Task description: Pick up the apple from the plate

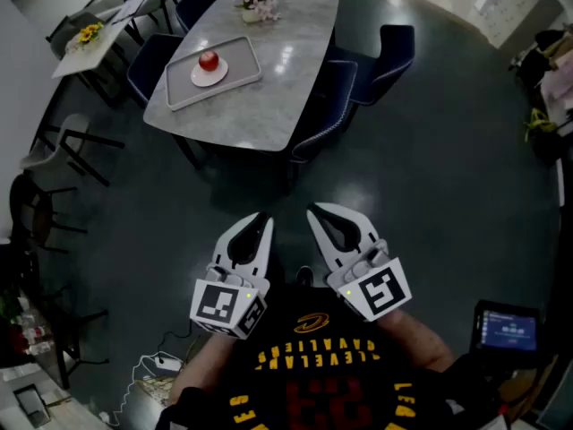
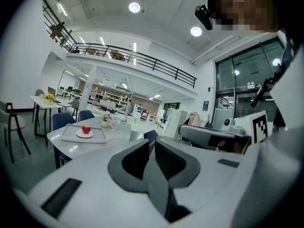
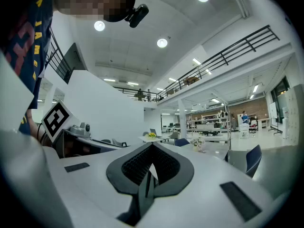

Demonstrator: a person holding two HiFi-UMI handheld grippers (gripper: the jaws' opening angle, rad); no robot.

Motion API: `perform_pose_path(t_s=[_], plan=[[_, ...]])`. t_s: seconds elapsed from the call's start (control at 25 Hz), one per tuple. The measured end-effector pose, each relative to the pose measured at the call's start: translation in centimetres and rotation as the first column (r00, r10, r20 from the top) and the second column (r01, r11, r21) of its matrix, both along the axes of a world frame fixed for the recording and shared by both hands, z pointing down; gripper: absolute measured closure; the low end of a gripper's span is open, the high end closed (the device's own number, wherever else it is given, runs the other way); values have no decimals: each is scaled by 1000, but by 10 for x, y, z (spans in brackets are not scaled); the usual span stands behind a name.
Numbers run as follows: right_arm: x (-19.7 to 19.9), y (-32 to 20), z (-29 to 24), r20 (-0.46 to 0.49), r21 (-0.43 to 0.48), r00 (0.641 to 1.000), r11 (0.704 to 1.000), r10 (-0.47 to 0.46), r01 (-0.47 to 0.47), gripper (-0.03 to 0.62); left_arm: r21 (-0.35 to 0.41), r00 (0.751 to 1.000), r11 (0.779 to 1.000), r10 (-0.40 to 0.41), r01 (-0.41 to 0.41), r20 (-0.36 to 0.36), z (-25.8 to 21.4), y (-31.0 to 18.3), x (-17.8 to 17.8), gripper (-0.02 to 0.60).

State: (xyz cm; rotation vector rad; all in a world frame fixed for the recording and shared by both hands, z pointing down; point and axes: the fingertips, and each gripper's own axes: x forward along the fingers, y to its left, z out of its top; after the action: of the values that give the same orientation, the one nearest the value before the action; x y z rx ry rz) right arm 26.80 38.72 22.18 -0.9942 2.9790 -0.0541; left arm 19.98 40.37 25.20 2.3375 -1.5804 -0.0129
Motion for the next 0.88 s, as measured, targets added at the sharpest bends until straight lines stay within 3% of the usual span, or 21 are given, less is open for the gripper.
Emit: perform_pose_path(t_s=[0.4,0.52,0.6,0.72,0.88], plan=[[-6,1,-1,11,-12,1000,1000,0,0,589,20,1000,1000,-19,19,21,-18,2,-3,540],[-10,-4,-5,12,0,1000,1000,16,-16,589,71,999,997,-27,26,25,-31,-2,-10,540],[-18,-10,-4,13,6,1000,1000,26,-26,588,104,999,994,-31,29,25,-40,-9,-20,540],[-39,-18,5,18,-12,999,999,40,-40,588,87,999,996,-26,22,44,-36,-13,-43,540],[-72,-42,8,16,-31,999,999,43,-43,588,140,997,990,-38,29,61,-46,-35,-76,540]])
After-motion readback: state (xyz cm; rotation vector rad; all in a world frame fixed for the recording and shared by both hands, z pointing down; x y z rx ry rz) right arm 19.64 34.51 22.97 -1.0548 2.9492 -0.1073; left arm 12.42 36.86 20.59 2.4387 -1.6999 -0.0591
